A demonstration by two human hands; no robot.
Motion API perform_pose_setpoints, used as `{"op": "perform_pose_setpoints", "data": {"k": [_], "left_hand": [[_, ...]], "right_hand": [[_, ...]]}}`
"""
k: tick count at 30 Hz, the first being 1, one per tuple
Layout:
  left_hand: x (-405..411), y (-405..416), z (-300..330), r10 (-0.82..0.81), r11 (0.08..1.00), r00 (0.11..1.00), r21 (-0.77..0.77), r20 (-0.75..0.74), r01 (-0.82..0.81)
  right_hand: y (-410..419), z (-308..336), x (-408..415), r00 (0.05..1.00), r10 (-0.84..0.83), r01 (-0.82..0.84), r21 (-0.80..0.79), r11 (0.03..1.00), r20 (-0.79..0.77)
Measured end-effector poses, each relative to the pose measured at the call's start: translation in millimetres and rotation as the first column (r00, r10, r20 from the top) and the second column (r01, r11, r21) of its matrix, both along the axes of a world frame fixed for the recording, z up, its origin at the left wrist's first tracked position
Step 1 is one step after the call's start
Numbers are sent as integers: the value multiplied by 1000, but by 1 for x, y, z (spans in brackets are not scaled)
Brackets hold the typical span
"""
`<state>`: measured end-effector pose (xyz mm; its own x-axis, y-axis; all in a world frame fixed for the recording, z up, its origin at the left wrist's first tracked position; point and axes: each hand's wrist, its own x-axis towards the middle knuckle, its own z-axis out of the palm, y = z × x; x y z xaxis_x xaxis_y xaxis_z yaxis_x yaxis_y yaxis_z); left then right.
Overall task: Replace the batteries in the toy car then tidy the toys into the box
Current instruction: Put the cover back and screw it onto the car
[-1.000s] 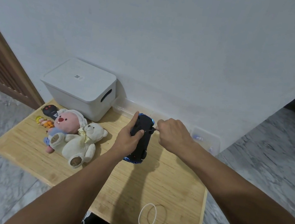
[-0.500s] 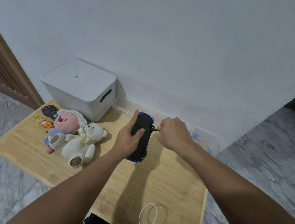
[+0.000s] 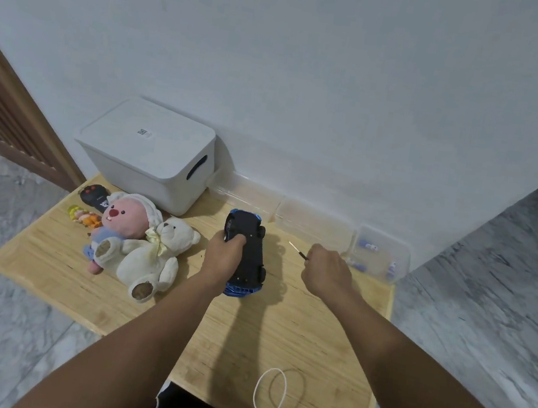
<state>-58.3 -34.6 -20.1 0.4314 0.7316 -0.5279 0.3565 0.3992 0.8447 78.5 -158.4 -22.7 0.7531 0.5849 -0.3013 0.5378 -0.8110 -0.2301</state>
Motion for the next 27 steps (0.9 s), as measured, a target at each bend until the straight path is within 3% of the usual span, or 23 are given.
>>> {"op": "perform_pose_setpoints", "data": {"k": [4,22,27], "left_hand": [[-1,2,-5,15,995,1000,-95,7,-14],[-1,22,-29,5,968,999,-250,-35,-13],[0,24,-27,2,957,1000,-288,21,4]], "right_hand": [[4,-23,2,998,-67,66,-18,998,-4],[19,-61,0,992,-121,119,-56,991,-46],[18,-64,-1,990,-134,131,-69,989,-42]]}}
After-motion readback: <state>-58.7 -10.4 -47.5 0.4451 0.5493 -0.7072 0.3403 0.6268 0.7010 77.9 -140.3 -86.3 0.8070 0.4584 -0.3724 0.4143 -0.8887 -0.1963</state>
